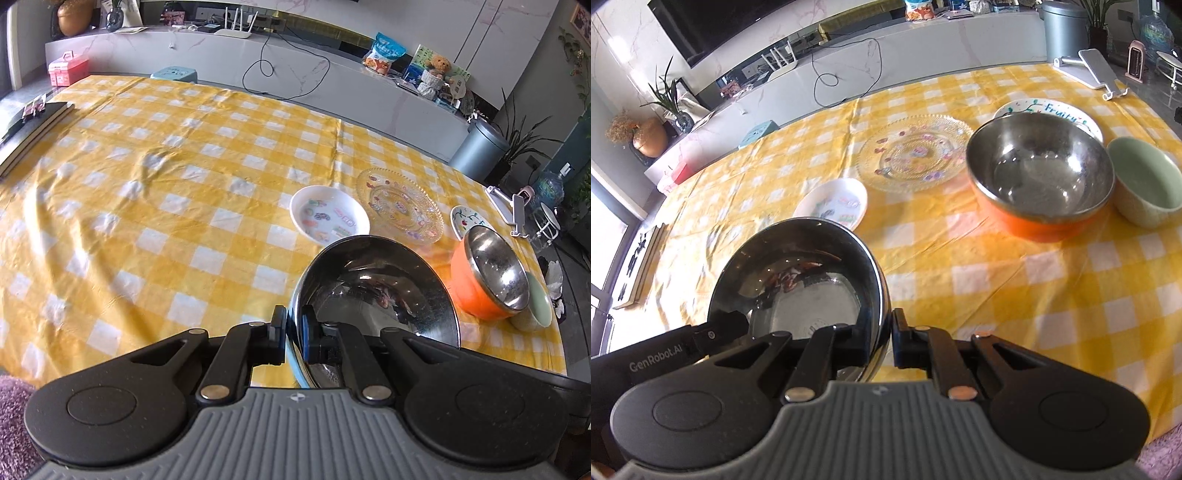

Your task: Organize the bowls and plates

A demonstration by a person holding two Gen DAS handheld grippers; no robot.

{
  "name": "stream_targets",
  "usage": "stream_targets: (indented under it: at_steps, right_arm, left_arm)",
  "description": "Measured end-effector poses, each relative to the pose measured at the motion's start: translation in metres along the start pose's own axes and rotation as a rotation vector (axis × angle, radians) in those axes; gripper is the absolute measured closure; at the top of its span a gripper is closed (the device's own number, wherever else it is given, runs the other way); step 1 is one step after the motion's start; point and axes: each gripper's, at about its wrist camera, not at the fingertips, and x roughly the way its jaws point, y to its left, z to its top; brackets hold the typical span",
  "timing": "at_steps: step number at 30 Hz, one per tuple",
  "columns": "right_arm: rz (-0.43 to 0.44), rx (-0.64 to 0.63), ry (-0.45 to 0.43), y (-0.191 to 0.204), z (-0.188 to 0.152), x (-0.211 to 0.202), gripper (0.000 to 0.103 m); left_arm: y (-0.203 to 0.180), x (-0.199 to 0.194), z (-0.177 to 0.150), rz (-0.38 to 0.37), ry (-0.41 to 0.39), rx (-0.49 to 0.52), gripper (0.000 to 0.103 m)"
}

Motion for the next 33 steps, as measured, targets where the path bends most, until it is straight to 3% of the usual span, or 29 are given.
stream_targets:
  at_steps: [8,28,31,33]
  right_arm:
    - [-0.026,-0.037,0.052,0.018,-0.019,0.006,0.094]
    - [-0.045,-0.032,0.074,0.016,-0.026,0.01,0.092]
    - [-0.052,-0.048,0.061,0.017,-0.026,0.007,0.09]
    - [-0.055,-0.05,0.053,0.017,-0.026,0.005,0.083]
  left_arm:
    - [0.022,-0.001,-0.016,0.002,0.035,-0.048,0.095]
    - [0.021,0.007,-0.024,0.0,0.047,-0.038,0.094]
    - [0.021,0.005,-0.024,0.005,0.037,-0.033,0.09]
    - [0.021,0.003,-0.023,0.01,0.023,-0.035,0.079]
